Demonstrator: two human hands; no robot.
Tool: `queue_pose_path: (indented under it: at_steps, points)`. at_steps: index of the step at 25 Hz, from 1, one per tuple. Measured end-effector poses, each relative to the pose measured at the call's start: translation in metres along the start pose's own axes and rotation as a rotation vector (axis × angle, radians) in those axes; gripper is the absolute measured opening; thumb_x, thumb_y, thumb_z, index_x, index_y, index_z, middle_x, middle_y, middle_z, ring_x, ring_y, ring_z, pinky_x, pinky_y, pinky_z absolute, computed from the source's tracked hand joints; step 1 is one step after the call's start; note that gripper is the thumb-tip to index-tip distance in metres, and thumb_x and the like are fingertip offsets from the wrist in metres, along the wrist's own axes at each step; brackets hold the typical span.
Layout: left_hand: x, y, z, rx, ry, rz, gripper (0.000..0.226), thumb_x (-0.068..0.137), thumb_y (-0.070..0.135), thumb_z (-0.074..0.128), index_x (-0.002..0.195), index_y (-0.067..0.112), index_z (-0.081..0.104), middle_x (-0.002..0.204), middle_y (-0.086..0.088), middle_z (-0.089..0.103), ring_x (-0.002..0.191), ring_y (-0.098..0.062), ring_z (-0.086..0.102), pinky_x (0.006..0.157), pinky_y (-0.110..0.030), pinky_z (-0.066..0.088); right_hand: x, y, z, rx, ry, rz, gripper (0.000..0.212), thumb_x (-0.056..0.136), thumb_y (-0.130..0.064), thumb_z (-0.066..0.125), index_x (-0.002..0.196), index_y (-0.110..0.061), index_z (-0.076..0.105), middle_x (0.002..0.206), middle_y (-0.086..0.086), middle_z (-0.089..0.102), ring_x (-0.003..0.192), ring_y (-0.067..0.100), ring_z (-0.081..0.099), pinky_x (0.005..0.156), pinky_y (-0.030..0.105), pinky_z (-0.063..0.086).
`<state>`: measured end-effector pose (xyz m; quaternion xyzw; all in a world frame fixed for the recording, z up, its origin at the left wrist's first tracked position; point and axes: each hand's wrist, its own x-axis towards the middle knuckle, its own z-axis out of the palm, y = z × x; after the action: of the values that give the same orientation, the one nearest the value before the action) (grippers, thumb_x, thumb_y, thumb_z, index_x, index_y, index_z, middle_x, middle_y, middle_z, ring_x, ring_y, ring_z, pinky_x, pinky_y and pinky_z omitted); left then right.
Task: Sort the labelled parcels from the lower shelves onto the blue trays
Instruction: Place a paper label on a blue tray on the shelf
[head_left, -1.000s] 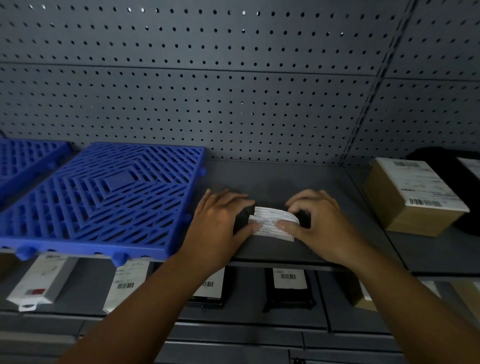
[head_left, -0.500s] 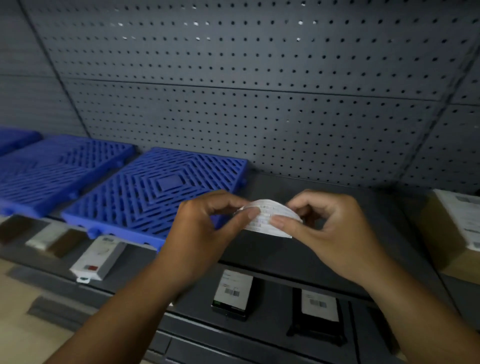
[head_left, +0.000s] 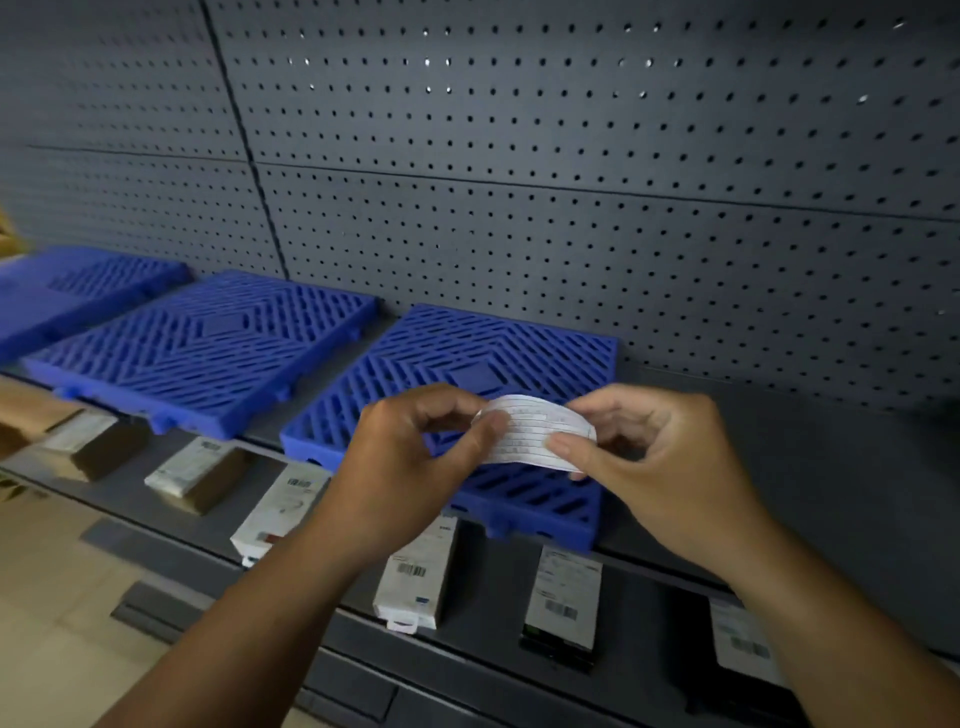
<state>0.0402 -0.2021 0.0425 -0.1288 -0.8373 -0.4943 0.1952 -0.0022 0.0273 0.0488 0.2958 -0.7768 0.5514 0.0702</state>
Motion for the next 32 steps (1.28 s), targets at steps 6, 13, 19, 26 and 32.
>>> queue_pose_path:
  at_steps: [6, 13, 19, 26, 32]
  points:
    - [0.017, -0.047, -0.051, -0.019, -0.118, 0.057, 0.010, 0.096, 0.030, 0.068, 0.089, 0.036, 0.072, 0.089, 0.017, 0.074, 0.090, -0.002, 0.071, 0.081, -0.013, 0.051, 0.011, -0.009, 0.057, -0.048, 0.085, 0.135, 0.033, 0.083, -0.019, 0.084, 0.112, -0.030, 0.074, 0.085, -0.009, 0.078, 0.078, 0.009, 0.076, 0.079, 0.019, 0.057]
    - [0.024, -0.071, -0.081, -0.116, -0.050, -0.053, 0.017, 0.093, 0.037, 0.067, 0.091, 0.024, 0.078, 0.092, 0.019, 0.077, 0.091, 0.004, 0.072, 0.085, -0.017, 0.055, 0.005, -0.010, 0.077, -0.239, 0.095, 0.290, 0.031, 0.083, -0.019, 0.083, 0.108, -0.033, 0.071, 0.082, -0.014, 0.074, 0.067, 0.005, 0.067, 0.066, 0.018, 0.052]
    - [0.019, -0.073, -0.090, -0.147, -0.072, -0.039, 0.021, 0.092, 0.041, 0.066, 0.093, 0.024, 0.078, 0.093, 0.016, 0.077, 0.091, -0.001, 0.073, 0.084, -0.021, 0.058, 0.000, 0.003, 0.078, -0.427, 0.038, 0.172, 0.020, 0.086, -0.033, 0.074, 0.106, -0.035, 0.075, 0.109, -0.023, 0.064, 0.095, 0.007, 0.058, 0.080, 0.018, 0.044]
    - [0.010, -0.066, -0.096, -0.187, -0.069, -0.069, 0.013, 0.090, 0.033, 0.070, 0.088, 0.023, 0.076, 0.091, 0.011, 0.078, 0.089, -0.006, 0.075, 0.082, -0.019, 0.057, 0.005, -0.006, 0.079, -0.276, 0.156, 0.055, 0.018, 0.094, -0.041, 0.069, 0.111, -0.038, 0.071, 0.105, -0.015, 0.067, 0.094, 0.015, 0.062, 0.076, 0.021, 0.046]
    - [0.005, -0.072, -0.127, -0.215, -0.054, -0.078, 0.011, 0.089, 0.026, 0.073, 0.088, 0.015, 0.076, 0.088, 0.005, 0.079, 0.086, -0.011, 0.076, 0.079, -0.020, 0.056, 0.037, -0.039, 0.120, -0.103, 0.112, -0.013, 0.041, 0.082, -0.040, 0.081, 0.120, -0.033, 0.067, 0.106, -0.008, 0.071, 0.088, 0.020, 0.068, 0.072, 0.026, 0.053]
